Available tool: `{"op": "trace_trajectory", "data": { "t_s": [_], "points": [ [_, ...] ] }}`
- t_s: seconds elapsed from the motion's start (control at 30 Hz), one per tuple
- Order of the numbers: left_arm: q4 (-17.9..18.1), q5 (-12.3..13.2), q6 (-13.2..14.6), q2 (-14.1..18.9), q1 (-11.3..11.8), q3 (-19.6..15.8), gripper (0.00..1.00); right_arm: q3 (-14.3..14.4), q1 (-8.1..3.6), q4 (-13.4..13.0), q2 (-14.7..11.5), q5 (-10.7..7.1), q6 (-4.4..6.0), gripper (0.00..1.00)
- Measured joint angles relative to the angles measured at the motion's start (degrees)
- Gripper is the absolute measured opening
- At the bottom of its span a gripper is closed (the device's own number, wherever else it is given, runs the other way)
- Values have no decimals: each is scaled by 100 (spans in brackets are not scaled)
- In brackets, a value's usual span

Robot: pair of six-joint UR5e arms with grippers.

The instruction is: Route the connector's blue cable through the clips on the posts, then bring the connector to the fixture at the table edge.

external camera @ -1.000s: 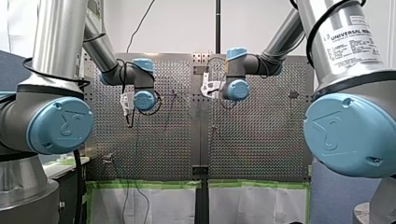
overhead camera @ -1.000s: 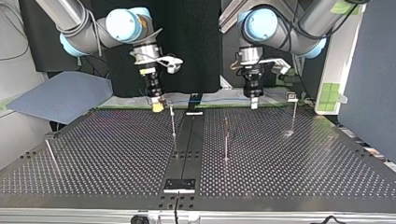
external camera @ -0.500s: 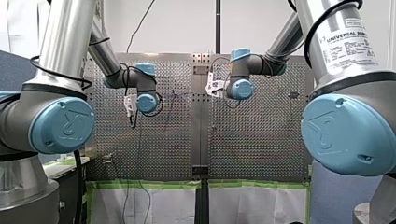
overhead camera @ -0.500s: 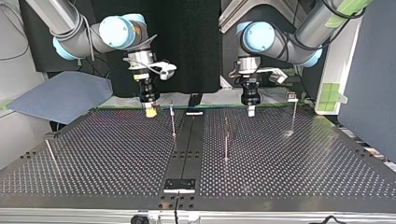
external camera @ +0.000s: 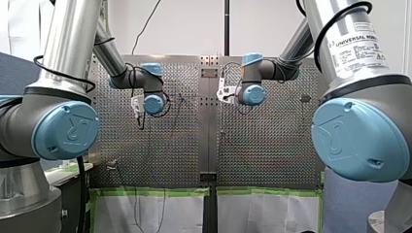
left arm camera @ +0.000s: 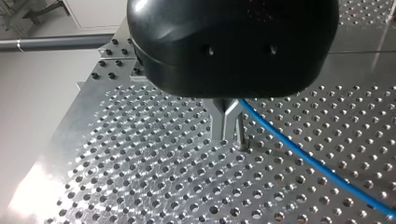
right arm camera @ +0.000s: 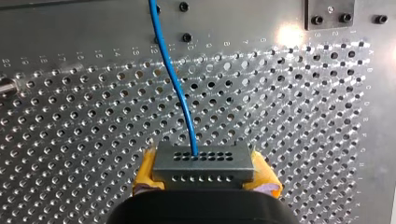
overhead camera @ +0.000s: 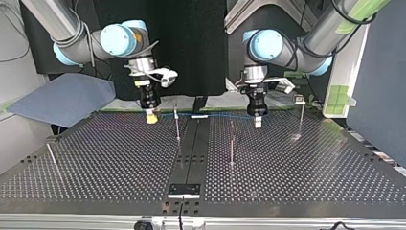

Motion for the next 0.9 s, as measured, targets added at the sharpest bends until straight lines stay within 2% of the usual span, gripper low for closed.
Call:
{"op": "trace_trajectory", "data": {
  "t_s": [0.17, 0.47, 0.67, 0.9],
  "points": [
    [-9, 106, -2, -37, 30, 50, 2, -28, -28, 4, 4, -36, 0, 1],
    [-76, 173, 29, -384, 42, 332, 2, -164, -87, 54, 12, -108, 37, 1],
    [-188, 188, -16, -421, 76, 599, 2, -249, -125, 71, 14, -128, 65, 1],
    [-217, 255, -22, -425, 144, 689, 5, -274, -184, 75, 21, -135, 70, 1]
  ]
}}
